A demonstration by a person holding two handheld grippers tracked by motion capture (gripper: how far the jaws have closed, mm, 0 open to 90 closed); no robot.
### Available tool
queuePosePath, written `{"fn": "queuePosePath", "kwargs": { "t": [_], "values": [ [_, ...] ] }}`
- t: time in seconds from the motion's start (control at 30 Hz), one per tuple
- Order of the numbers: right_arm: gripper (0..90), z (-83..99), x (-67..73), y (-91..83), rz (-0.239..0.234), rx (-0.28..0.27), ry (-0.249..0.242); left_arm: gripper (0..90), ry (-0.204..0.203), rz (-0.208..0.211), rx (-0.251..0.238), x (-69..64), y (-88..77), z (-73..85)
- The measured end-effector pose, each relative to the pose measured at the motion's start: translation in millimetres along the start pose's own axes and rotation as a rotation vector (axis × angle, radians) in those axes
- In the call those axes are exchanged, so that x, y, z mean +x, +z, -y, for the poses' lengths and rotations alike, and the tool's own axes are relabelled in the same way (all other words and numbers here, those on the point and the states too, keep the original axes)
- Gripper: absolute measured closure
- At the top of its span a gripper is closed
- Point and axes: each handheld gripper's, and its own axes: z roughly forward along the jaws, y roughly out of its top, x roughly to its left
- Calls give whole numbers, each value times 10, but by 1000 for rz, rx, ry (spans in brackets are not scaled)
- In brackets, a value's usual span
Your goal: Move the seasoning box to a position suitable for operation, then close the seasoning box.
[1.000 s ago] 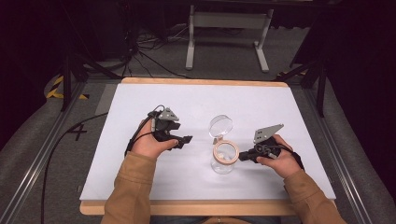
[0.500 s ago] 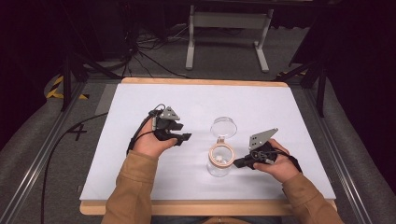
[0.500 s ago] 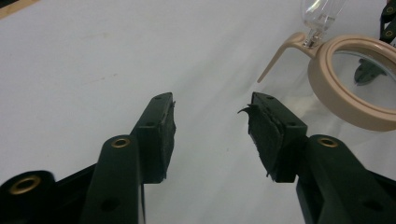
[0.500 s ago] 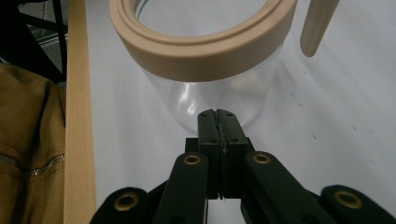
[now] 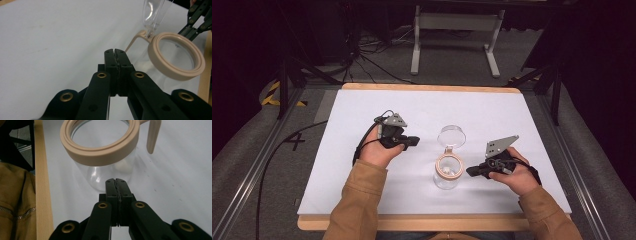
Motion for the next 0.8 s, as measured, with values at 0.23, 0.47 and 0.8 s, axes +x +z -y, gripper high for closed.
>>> {"fn": "queuePosePath", "kwargs": {
  "t": [0.23,0.47,0.8],
  "values": [
    [900,-25,63,-148,27,-61,-2,899,19,11,-54,-55,114,-55],
    [900,-108,214,-187,37,-147,-10,898,19,35,-167,-90,210,-97],
    [900,-144,275,-112,45,-240,-5,892,23,36,-205,-124,296,-102]
  ]
}}
